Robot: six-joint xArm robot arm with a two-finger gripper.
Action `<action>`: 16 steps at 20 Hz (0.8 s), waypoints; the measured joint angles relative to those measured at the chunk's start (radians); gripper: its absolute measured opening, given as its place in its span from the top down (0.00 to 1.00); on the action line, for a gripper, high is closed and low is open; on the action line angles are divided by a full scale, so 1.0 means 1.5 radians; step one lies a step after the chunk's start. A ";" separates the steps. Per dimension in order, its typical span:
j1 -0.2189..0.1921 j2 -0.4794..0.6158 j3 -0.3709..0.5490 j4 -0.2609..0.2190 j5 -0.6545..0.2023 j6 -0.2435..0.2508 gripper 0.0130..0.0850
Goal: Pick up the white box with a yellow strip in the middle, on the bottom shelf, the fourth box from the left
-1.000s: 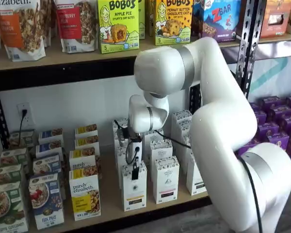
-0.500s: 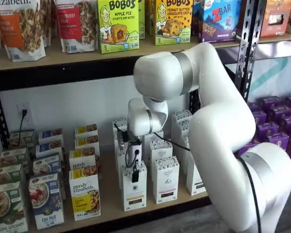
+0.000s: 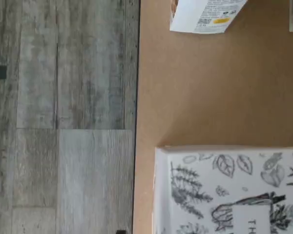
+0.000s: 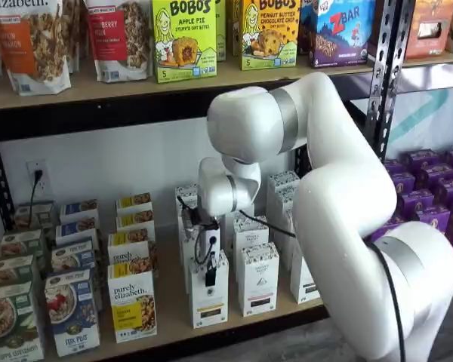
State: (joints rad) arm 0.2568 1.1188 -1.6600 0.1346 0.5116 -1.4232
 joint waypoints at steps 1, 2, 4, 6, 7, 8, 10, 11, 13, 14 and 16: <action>-0.001 0.002 -0.001 0.001 -0.002 -0.002 0.00; -0.001 0.004 -0.003 0.002 -0.002 -0.003 0.00; -0.003 0.006 -0.005 0.003 -0.002 -0.006 0.00; -0.005 0.009 -0.013 0.000 0.014 -0.004 0.06; -0.006 0.010 -0.019 -0.001 0.024 -0.004 0.11; -0.006 0.011 -0.019 0.000 0.024 -0.004 0.11; -0.006 0.012 -0.020 -0.001 0.023 -0.004 0.22; -0.005 0.013 -0.020 -0.004 0.023 -0.001 0.22; -0.004 0.015 -0.021 -0.010 0.020 0.005 0.22; -0.004 0.016 -0.020 -0.013 0.017 0.008 0.22; -0.003 0.016 -0.019 -0.016 0.010 0.010 0.22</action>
State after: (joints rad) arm 0.2517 1.1433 -1.6880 0.1112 0.5272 -1.4077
